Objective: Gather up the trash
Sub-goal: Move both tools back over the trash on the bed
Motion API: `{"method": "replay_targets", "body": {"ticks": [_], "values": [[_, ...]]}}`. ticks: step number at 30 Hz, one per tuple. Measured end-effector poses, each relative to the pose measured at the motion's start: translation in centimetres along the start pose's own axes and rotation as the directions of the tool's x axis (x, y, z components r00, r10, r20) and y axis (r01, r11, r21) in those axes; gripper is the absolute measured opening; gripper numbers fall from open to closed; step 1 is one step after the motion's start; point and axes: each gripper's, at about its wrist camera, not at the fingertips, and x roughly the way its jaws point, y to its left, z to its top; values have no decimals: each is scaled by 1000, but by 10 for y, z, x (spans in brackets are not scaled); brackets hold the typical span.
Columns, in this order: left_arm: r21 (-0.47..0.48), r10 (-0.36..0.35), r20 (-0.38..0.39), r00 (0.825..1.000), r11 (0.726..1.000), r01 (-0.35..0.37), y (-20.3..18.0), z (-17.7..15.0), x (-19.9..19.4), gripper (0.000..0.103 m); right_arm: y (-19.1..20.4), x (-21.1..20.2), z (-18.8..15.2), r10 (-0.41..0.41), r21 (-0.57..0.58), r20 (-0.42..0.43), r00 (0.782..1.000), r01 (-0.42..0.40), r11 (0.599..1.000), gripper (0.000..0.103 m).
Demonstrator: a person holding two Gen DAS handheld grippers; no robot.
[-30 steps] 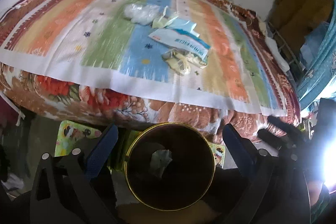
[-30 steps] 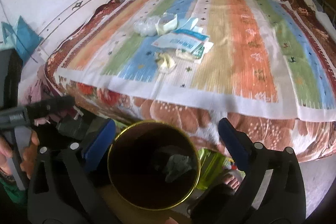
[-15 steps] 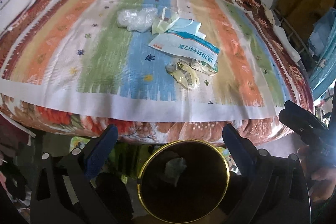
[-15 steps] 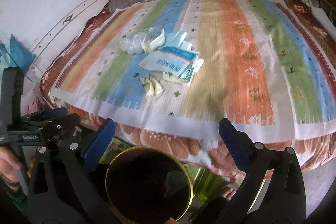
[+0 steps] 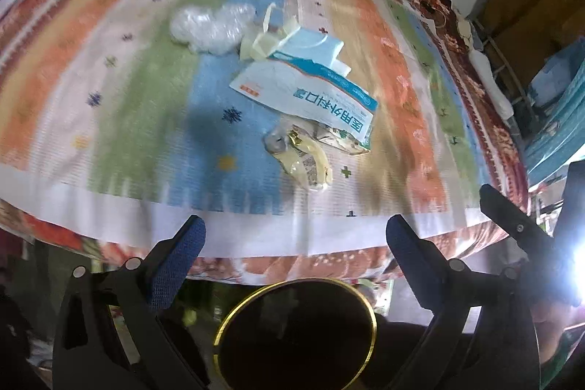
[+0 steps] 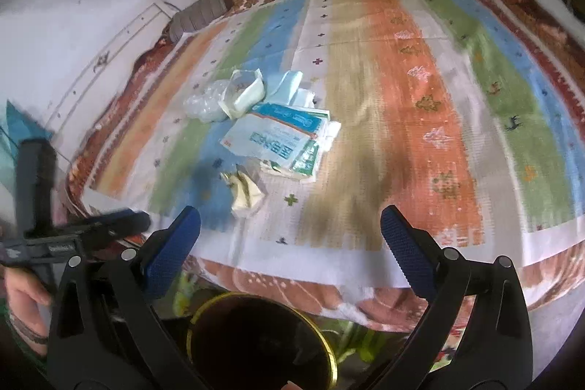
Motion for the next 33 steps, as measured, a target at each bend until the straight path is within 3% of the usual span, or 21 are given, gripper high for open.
{"method": "replay_targets", "body": {"ticks": [5,13,17,22,33], "values": [[21,84,15,996,996,-84,-1,11,14,96,-8,14,11,40,47,0,999,-40,998,92],[-27,52,-11,999,998,-52,13,28,39,87,-25,46,26,96,134,-24,995,-92,987,80],[-15,75,-25,997,997,-76,11,30,49,80,-34,63,33,114,176,-42,993,-105,979,75],[-2,54,-35,998,999,-54,6,36,60,72,-38,80,41,129,199,-48,991,-117,973,71],[-62,-7,-41,999,998,4,14,45,77,64,-57,124,50,175,272,-78,982,-148,951,55]]}}
